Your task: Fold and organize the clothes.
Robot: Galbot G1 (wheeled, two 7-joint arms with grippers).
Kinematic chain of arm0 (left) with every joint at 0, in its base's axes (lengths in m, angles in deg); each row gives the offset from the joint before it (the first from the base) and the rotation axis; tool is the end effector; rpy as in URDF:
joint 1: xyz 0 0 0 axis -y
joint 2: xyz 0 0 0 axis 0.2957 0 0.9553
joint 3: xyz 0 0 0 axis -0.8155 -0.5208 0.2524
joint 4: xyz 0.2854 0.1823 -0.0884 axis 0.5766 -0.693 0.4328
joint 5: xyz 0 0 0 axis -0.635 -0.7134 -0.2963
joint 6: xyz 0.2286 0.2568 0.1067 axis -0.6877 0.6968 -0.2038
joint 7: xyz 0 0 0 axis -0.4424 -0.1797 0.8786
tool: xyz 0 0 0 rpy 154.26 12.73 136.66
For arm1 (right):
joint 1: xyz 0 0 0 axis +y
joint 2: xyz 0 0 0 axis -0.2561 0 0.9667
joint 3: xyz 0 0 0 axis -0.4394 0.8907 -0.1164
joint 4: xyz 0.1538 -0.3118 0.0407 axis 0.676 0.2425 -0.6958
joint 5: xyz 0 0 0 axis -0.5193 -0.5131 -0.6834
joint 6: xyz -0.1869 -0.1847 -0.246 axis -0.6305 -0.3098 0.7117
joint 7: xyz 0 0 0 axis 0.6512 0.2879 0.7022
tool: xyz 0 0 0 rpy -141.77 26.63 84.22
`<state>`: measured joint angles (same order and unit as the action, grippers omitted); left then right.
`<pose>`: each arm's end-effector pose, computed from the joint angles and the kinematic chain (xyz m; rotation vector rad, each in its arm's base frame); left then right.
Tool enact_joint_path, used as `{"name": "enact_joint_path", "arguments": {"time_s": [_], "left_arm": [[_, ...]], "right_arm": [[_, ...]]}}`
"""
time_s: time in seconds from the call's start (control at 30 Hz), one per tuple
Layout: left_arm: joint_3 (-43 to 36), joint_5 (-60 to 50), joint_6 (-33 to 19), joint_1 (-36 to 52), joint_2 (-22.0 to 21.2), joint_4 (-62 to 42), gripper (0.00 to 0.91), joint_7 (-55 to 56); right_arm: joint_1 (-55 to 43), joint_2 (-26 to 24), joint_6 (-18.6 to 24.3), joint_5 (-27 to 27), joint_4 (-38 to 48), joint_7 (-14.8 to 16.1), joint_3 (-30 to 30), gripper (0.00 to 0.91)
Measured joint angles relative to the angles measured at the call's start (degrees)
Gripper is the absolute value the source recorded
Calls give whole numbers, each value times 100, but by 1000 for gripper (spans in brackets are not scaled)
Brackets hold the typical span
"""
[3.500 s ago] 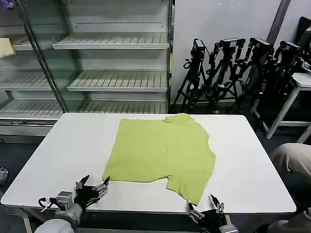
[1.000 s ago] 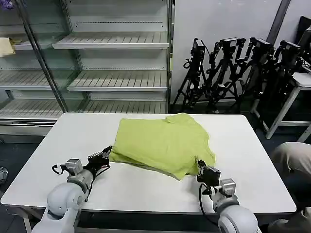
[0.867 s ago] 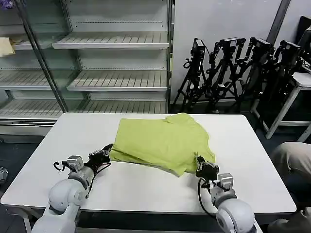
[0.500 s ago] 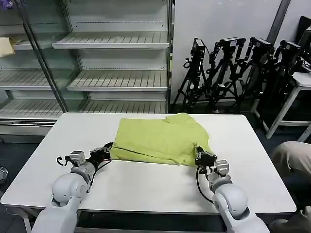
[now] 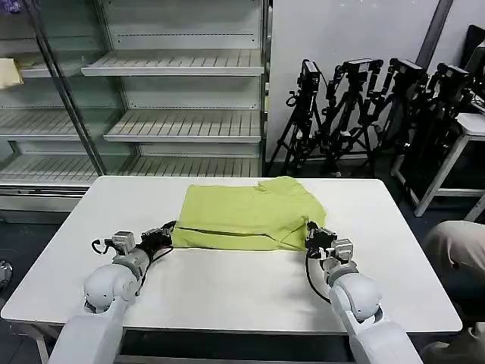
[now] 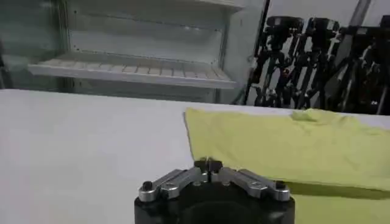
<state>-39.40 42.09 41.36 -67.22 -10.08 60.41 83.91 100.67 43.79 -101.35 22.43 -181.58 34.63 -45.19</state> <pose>0.3848 0.0925 -0.2639 -0.2755 -2.7208 0.1187 0.3663 -0.0213 -0.2700 0.2143 -2.8489 0.1301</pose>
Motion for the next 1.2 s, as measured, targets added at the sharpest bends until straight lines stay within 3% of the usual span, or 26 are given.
{"name": "enact_joint_path", "arguments": {"time_s": [0.33, 0.83, 0.87, 0.9, 1.2], "left_arm": [[60, -71, -140, -17, 68, -11, 907, -95], [72, -174, -22, -745, 226, 723, 907, 11], [68, -183, -18, -771, 223, 744, 10, 11], [58, -202, -11, -798, 220, 758, 10, 16], [53, -257, 13, -920, 210, 766, 10, -3]], "right_arm": [[100, -73, -173, 7, -1, 69, -185, 907], [1106, -322, -417, 183, -873, 195, -695, 907], [1144, -328, -438, 202, -897, 205, -703, 252], [1171, -334, -453, 214, -914, 206, -709, 10], [1316, -381, -527, 338, -1054, 249, -797, 0]]}}
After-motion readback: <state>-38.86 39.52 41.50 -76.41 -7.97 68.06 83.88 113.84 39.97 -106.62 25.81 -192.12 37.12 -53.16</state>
